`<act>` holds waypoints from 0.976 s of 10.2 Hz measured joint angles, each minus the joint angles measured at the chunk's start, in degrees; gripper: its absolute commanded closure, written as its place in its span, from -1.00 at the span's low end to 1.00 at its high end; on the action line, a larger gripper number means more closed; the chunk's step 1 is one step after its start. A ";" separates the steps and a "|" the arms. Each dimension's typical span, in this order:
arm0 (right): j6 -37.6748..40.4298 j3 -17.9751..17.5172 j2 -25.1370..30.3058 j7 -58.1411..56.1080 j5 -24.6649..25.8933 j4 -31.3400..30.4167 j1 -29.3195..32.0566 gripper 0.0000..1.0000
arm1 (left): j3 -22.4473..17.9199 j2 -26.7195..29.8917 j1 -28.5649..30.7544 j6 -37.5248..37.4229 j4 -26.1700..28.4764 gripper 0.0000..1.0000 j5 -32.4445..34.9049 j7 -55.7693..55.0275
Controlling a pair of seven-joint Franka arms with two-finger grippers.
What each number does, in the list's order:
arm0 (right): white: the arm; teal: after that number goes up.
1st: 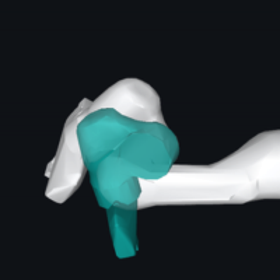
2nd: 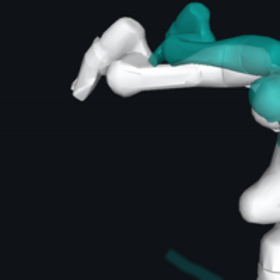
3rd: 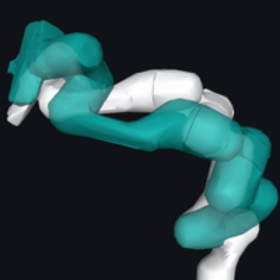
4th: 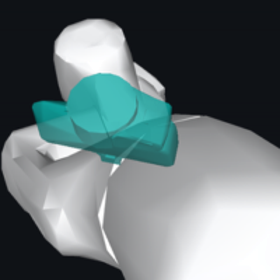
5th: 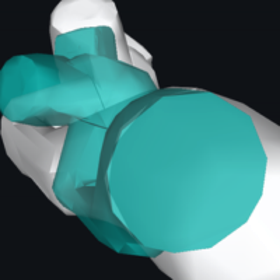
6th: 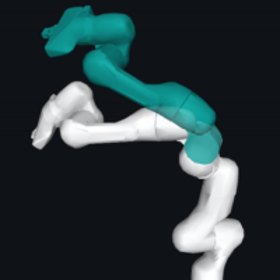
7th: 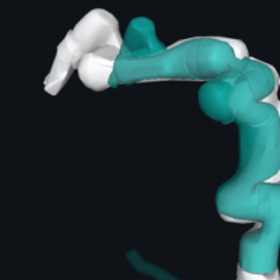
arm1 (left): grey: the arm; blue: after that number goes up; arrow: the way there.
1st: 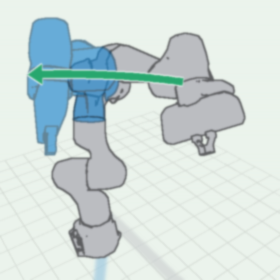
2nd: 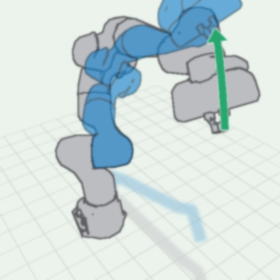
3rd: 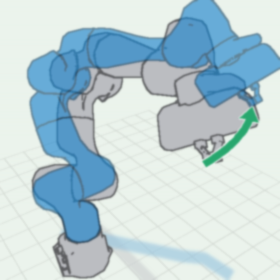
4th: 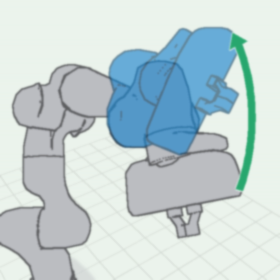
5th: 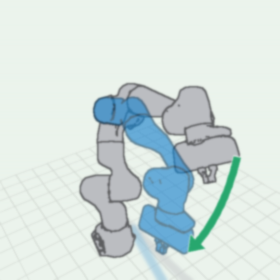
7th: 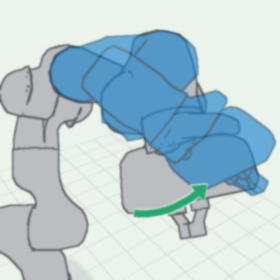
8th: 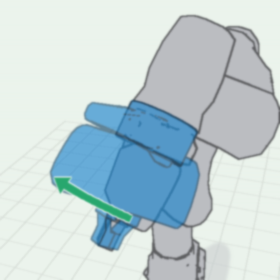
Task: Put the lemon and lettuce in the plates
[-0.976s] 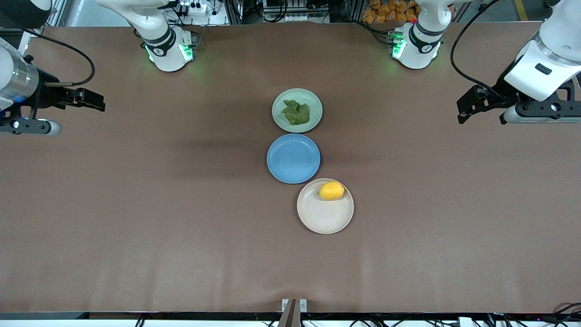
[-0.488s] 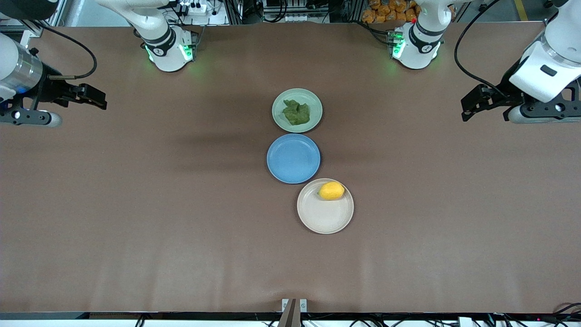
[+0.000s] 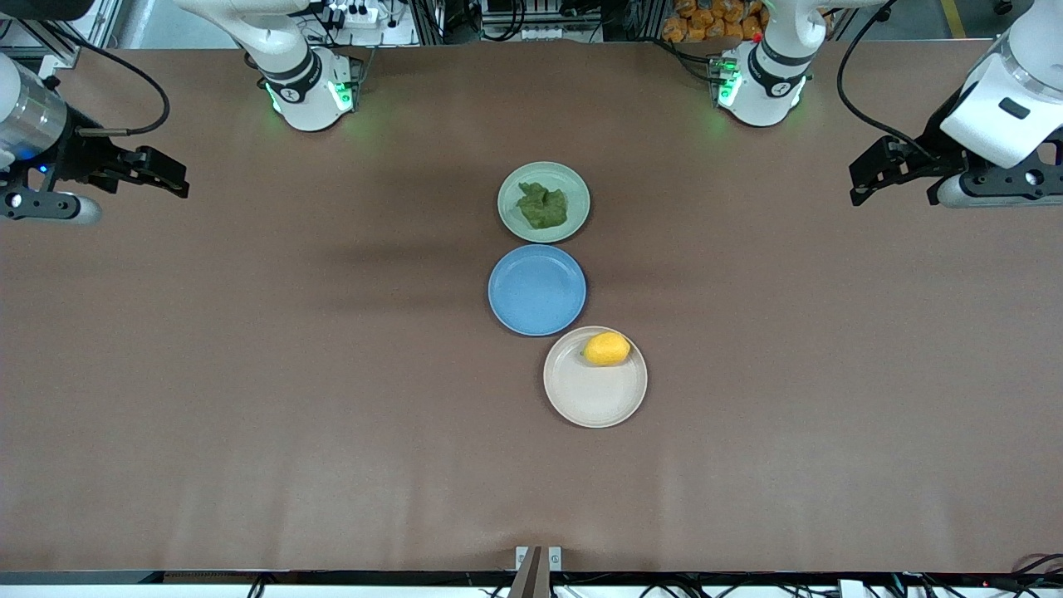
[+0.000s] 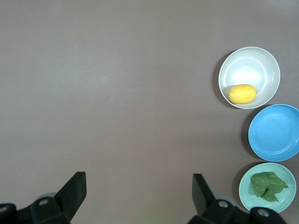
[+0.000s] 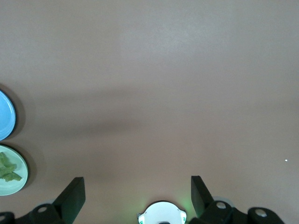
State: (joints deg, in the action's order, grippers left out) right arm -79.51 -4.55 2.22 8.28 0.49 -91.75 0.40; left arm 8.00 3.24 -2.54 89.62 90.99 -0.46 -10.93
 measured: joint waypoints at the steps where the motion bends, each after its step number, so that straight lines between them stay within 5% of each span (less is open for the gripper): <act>1: 1.56 0.02 -0.73 -0.01 0.00 1.42 0.06 -1.00 | -0.14 0.03 0.01 -0.02 0.00 -1.00 0.02 0.00; 10: 2.59 0.20 -2.40 -0.02 -0.02 3.17 0.74 -1.00 | -0.49 0.03 0.01 -0.75 0.00 -1.00 0.03 0.00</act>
State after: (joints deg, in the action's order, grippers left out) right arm -76.92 -4.35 -0.18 8.27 0.47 -88.59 1.14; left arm 7.51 3.28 -2.52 88.88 90.99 -0.43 -10.93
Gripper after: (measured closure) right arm 0.000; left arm 0.000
